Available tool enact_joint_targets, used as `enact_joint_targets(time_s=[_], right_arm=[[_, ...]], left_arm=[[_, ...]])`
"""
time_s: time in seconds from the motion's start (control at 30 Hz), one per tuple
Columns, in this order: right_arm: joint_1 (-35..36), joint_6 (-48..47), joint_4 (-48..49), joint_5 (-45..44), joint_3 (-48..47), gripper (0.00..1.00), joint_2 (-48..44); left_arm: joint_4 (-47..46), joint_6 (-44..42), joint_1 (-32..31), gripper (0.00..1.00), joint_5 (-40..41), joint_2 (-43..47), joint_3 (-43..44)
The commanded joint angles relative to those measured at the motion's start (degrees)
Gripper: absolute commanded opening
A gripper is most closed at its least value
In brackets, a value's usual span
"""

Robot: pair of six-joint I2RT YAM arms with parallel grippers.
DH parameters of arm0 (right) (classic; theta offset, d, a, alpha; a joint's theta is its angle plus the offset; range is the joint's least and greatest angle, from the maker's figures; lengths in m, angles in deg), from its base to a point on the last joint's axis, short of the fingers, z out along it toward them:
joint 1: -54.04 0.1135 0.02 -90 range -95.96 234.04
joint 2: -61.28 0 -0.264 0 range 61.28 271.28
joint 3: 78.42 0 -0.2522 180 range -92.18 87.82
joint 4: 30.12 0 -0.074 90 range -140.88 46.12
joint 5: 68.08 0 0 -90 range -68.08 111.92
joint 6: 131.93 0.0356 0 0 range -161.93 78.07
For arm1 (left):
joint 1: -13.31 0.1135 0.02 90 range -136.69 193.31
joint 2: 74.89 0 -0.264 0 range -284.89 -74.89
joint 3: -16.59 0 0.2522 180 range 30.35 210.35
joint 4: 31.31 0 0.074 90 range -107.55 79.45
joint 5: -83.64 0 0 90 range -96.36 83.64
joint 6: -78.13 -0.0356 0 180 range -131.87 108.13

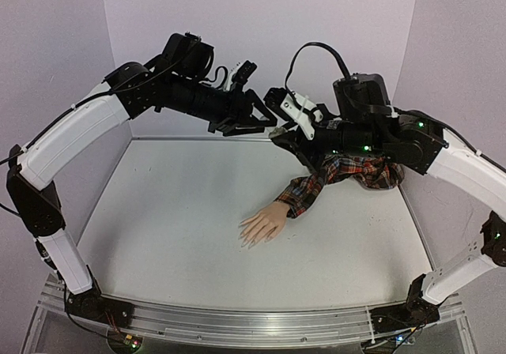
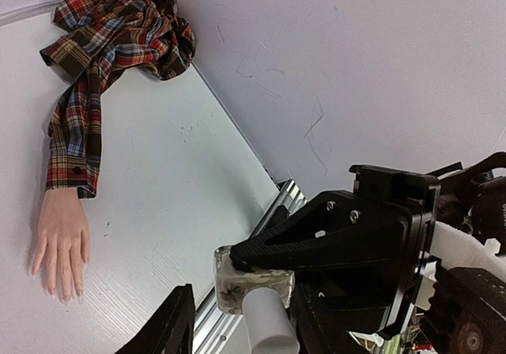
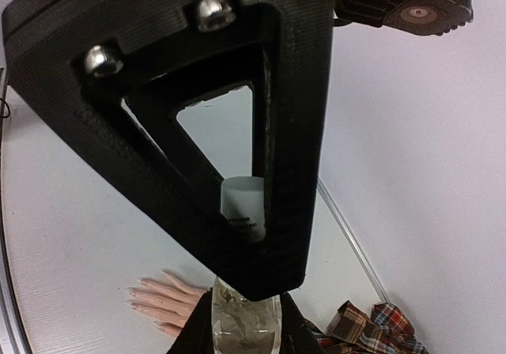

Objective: Paint the nails
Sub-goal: Screw the nail polish bottle cap onto the nail polish bottle.

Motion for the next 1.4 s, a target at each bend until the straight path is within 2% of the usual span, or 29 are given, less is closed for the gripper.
enact_joint_targets(time_s=[0.0,0.13,0.27,0.53,0.63,0.67,0.8,0.9,0.97,1.07,1.27,1.37], right_arm=[[0.27,-0.39,-0.3,0.33,-3.57,0.0,0.43],[0.25,-0.11,-1.16,-0.3,-4.5,0.0,1.36],[0.26,0.36,-1.67,-0.41,-5.6,0.0,2.16],[0.26,1.48,-2.53,0.51,-7.97,0.0,4.04],[0.27,1.78,-3.31,1.7,-9.55,0.0,4.89],[0.28,1.75,-3.7,1.89,-9.91,0.0,5.16],[0.3,2.15,-4.01,2.2,-10.06,0.0,5.56],[0.32,2.84,-4.0,2.75,-9.31,0.0,5.27],[0.28,3.14,-3.96,2.93,-8.67,0.0,4.85],[0.27,3.77,-3.65,3.24,-7.9,0.0,4.2],[0.31,5.98,-1.13,6.45,-5.31,0.0,2.1],[0.26,8.39,0.93,7.59,-4.37,0.0,1.08]], left_arm=[[0.7,-0.62,0.21,0.41,-0.7,0.49,2.7],[1.35,-0.54,0.2,0.35,-0.83,0.55,3.13],[1.27,-0.61,0.22,0.25,-0.95,0.7,3.16],[1.9,-0.98,-0.09,0.14,-1.49,0.28,3.26],[3.77,-1.63,-0.52,0.03,-1.15,-0.7,4.78],[4.86,-1.96,-0.69,0.02,-0.63,-1.25,5.87],[6.64,-3.11,-1.34,0.28,2.28,-1.27,8.13],[1.26,-3.07,-1.44,0.53,3.73,2.54,3.01],[-2.65,-3.15,-1.37,0.67,5.02,5.44,-0.75],[-7.53,-3.17,-1.37,0.77,6.37,8.99,-5.24],[-14.39,-3.75,-1.39,0.88,12.3,15.36,-14.0],[-24.21,-3.79,-1.4,0.87,12.96,20.73,-22.5]])
